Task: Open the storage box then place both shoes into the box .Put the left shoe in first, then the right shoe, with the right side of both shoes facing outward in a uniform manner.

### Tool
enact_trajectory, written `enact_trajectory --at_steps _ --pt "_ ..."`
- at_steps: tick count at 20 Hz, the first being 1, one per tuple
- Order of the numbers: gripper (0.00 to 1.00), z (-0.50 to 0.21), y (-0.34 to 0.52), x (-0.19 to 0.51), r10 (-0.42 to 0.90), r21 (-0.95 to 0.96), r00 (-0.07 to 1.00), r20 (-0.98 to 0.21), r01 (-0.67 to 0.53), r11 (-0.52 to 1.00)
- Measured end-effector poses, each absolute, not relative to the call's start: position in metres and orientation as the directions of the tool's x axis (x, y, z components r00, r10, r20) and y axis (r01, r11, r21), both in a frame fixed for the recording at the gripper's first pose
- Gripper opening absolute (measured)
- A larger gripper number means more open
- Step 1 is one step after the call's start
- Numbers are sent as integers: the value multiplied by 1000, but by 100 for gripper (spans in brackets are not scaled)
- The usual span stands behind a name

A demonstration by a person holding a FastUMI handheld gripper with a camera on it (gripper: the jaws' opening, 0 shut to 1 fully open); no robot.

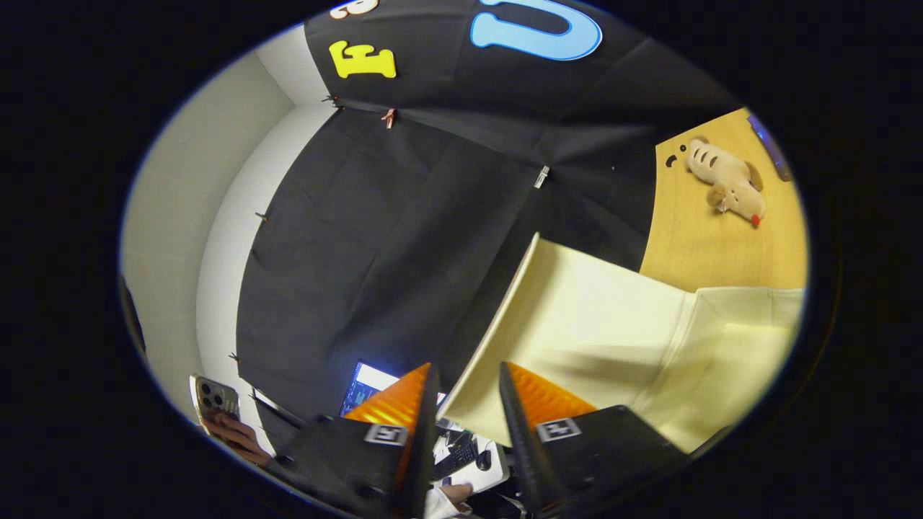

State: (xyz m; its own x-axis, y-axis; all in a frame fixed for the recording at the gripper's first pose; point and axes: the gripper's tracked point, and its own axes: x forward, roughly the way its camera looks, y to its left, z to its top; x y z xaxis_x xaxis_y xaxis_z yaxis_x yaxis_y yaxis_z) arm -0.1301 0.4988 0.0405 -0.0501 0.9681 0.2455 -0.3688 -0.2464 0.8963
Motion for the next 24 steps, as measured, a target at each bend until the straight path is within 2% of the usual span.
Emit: enact_trajectory --at_steps 3,9,15,20,24 --pt "97 26 491 -123 981 888 -14 194 -422 -182" --pt "97 -19 442 -90 986 850 166 27 -523 65" --pt "97 -61 341 -36 903 823 411 -122 -467 323" --pt "98 -133 265 -22 807 737 508 -302 -413 535" --pt "98 -200 221 -32 722 671 515 -462 -329 665"
